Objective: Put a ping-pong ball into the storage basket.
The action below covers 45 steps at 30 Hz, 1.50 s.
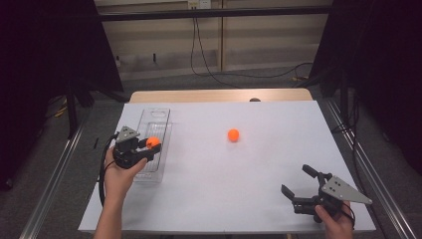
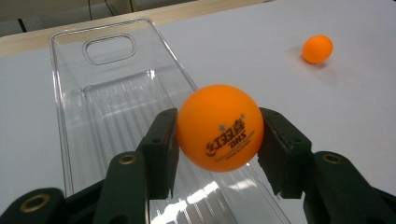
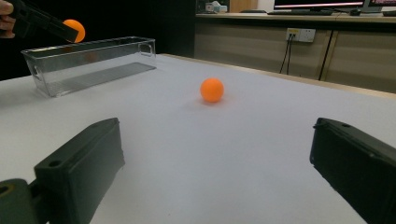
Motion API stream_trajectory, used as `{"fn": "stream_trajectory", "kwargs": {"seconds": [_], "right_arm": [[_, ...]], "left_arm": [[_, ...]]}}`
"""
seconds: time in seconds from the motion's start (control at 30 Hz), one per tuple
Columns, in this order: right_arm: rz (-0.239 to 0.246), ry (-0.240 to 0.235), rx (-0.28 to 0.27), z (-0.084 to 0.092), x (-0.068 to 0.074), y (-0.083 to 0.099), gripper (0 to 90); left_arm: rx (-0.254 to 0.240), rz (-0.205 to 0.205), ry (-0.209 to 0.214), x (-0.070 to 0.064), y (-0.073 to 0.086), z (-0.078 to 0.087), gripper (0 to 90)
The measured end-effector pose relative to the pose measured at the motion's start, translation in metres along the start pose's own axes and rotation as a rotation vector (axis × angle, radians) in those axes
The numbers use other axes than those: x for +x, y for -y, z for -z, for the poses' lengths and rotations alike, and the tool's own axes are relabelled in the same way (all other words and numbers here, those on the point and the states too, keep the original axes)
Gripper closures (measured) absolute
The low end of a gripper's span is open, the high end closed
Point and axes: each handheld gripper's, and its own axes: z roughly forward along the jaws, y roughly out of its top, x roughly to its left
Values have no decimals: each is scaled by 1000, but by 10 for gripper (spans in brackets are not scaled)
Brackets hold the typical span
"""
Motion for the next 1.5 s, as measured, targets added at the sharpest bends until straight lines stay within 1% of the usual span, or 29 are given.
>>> {"fn": "stream_trajectory", "kwargs": {"seconds": [0.1, 0.23, 0.3, 0.67, 1.07, 1.1, 1.3, 1.5], "right_arm": [[-2, 0, -1, 0, 0, 0, 22], [-4, -1, 0, 0, 0, 0, 22], [-2, -1, -2, 0, 0, 0, 22], [-4, -2, -1, 0, 0, 0, 22], [2, -3, -2, 0, 0, 0, 22], [2, -3, -2, 0, 0, 0, 22], [1, -4, -1, 0, 0, 0, 22], [1, -4, -1, 0, 0, 0, 22]], "left_arm": [[3, -2, -6, 1, 0, 0, 508], [0, 6, -9, 2, 1, 0, 508], [4, 1, -13, 3, 1, 0, 508], [10, 14, -32, 7, 5, -2, 508], [27, 18, -42, 12, 9, -4, 507], [28, 23, -41, 12, 10, -5, 508], [37, 23, -57, 15, 12, -6, 508], [40, 24, -63, 15, 13, -7, 508]]}}
